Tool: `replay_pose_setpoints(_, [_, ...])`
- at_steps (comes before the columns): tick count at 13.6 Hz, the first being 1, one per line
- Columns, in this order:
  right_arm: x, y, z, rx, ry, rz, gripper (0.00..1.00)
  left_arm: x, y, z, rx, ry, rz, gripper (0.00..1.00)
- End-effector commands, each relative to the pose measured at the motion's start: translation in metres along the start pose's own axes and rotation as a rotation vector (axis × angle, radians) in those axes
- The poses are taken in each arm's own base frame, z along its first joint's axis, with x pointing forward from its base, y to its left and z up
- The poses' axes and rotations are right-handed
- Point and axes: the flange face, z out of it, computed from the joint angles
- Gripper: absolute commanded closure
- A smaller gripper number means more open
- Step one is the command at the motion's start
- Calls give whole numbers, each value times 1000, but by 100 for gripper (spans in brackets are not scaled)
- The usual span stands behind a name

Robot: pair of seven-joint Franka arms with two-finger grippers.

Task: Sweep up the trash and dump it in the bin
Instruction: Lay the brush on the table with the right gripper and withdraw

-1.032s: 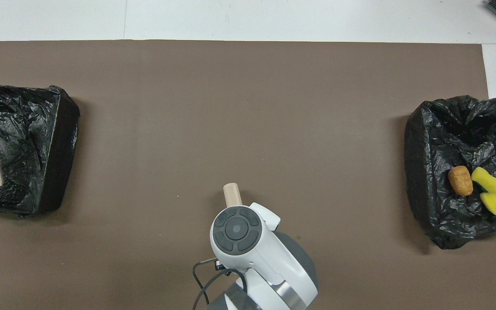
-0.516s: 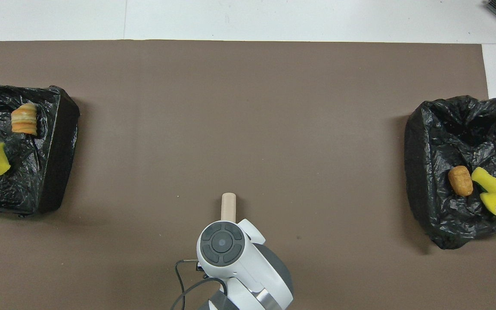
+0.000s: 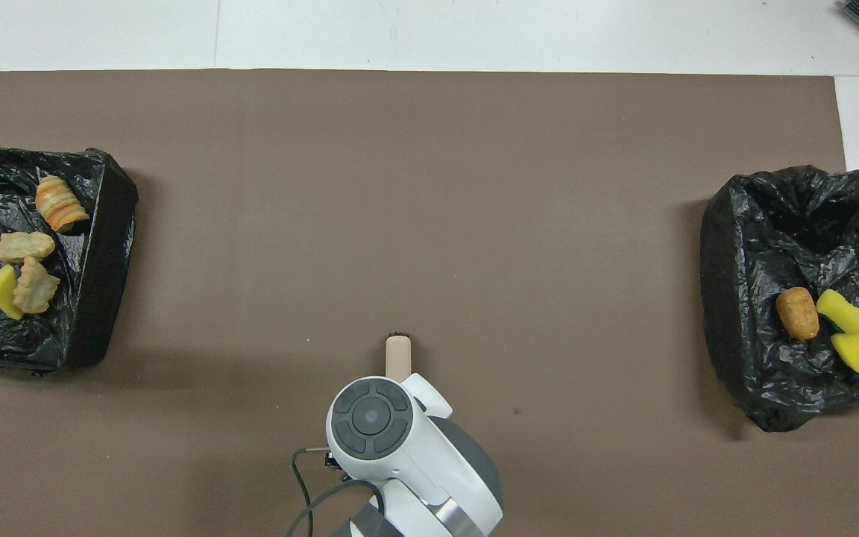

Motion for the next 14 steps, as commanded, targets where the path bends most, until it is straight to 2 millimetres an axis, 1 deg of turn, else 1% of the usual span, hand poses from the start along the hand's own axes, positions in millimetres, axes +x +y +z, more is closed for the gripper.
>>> replay_pose_setpoints(1, [18, 17, -59, 17, 8, 43, 0, -27, 10, -22, 9, -34, -46, 100])
replay_pose_setpoints(2, [28, 29, -83, 23, 3, 51, 0, -28, 15, -27, 2, 3, -52, 100])
replay_pose_setpoints(3, [35, 40, -96, 23, -6, 36, 0, -25, 19, -31, -20, 77, -79, 100])
replay_pose_setpoints(5, [48, 67, -125, 39, 0, 4, 0, -3, 20, -49, -63, 228, -103, 100])
replay_pose_setpoints(7, [63, 92, -149, 19, 39, -49, 0, 15, 23, -58, -114, 392, -132, 100])
replay_pose_setpoints(8, [73, 104, -159, 13, 66, -60, 0, 24, 26, -63, -157, 463, -179, 100])
replay_pose_setpoints(9, [85, 120, -171, 21, 87, -63, 0, 43, 28, -80, -200, 527, -236, 100])
replay_pose_setpoints(10, [95, 137, -184, 35, 102, -70, 0, 58, 29, -94, -249, 571, -305, 100])
replay_pose_setpoints(12, [117, 187, -213, 51, 136, -98, 0, 97, 33, -128, -346, 676, -428, 100])
replay_pose_setpoints(13, [127, 213, -224, 32, 165, -130, 0, 118, 34, -152, -374, 698, -493, 100])
replay_pose_setpoints(14, [134, 234, -233, -3, 194, -158, 0, 135, 35, -171, -414, 727, -552, 100])
